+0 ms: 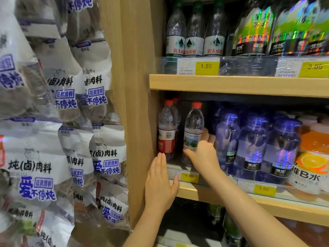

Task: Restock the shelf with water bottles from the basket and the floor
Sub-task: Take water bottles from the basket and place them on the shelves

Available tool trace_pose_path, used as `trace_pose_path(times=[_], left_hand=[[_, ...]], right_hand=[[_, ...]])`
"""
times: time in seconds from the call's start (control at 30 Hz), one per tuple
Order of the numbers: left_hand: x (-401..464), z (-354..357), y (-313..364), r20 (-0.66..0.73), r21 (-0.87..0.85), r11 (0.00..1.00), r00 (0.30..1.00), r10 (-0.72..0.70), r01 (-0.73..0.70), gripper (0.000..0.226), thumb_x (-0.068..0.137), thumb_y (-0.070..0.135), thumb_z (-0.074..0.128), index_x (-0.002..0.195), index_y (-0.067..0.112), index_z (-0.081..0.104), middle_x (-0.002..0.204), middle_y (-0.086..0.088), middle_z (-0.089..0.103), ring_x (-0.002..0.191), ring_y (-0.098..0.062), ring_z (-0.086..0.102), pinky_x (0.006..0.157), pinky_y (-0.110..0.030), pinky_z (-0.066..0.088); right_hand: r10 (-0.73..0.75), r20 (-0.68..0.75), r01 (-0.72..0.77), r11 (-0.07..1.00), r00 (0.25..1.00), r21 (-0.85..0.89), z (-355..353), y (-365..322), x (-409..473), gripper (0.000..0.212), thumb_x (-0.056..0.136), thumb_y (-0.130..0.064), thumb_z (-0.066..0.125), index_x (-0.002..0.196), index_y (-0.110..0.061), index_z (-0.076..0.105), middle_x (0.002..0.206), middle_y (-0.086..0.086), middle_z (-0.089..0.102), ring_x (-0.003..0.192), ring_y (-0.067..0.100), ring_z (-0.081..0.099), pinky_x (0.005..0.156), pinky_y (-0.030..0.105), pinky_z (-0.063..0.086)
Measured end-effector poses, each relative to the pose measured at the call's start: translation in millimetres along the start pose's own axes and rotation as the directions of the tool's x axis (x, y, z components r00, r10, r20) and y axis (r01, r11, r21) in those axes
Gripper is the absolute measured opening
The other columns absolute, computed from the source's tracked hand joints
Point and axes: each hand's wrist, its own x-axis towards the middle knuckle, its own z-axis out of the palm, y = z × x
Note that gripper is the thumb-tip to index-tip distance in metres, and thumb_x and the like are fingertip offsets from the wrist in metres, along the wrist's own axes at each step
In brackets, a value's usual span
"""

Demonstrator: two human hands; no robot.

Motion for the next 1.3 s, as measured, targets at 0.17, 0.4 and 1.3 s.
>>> trace_pose_path(times=[0.17, 0.4, 1.3], left_hand=[[1, 2, -2, -0.005, 0.031, 0.999, 1.0, 0.012, -0.012, 0.074, 0.083, 0.047, 0.036, 0.146, 0.013, 0.018, 0.149, -0.008, 0.036, 0.135, -0.021, 0.036, 0.107, -0.032, 0.024], [2, 5, -3, -0.016, 0.062, 0.998, 1.0, 0.026, -0.025, 0.073, 0.082, 0.047, 0.037, 0.145, 0.01, 0.024, 0.146, -0.008, 0.041, 0.132, -0.021, 0.041, 0.104, -0.031, 0.027], [-364, 147, 112, 0.815, -0.295, 0.838, 0.579, -0.03, 0.459, 0.041, 0.085, 0.028, 0.052, 0.125, 0.028, 0.048, 0.105, 0.009, 0.052, 0.097, -0.012, 0.057, 0.084, -0.032, 0.049]], right_hand=[[0.227, 0.146, -0.246, 0.961, 0.963, 0.129, 19, -4, 20, 0.081, 0.08, -0.028, 0.069, 0.14, -0.008, 0.019, 0.134, 0.02, 0.046, 0.119, 0.036, 0.05, 0.095, 0.04, 0.043], [0.271, 0.248, -0.309, 0.942, 0.93, 0.13, 35, -16, 41, 0.072, 0.076, -0.03, 0.073, 0.131, -0.007, 0.033, 0.129, 0.018, 0.052, 0.117, 0.035, 0.053, 0.093, 0.042, 0.047], [0.389, 0.565, -0.517, 0.852, 0.728, 0.081, -72, 375, -337, 0.014, 0.084, -0.01, 0.062, 0.089, -0.021, 0.055, 0.072, -0.004, 0.051, 0.061, 0.001, 0.046, 0.06, 0.017, 0.036]])
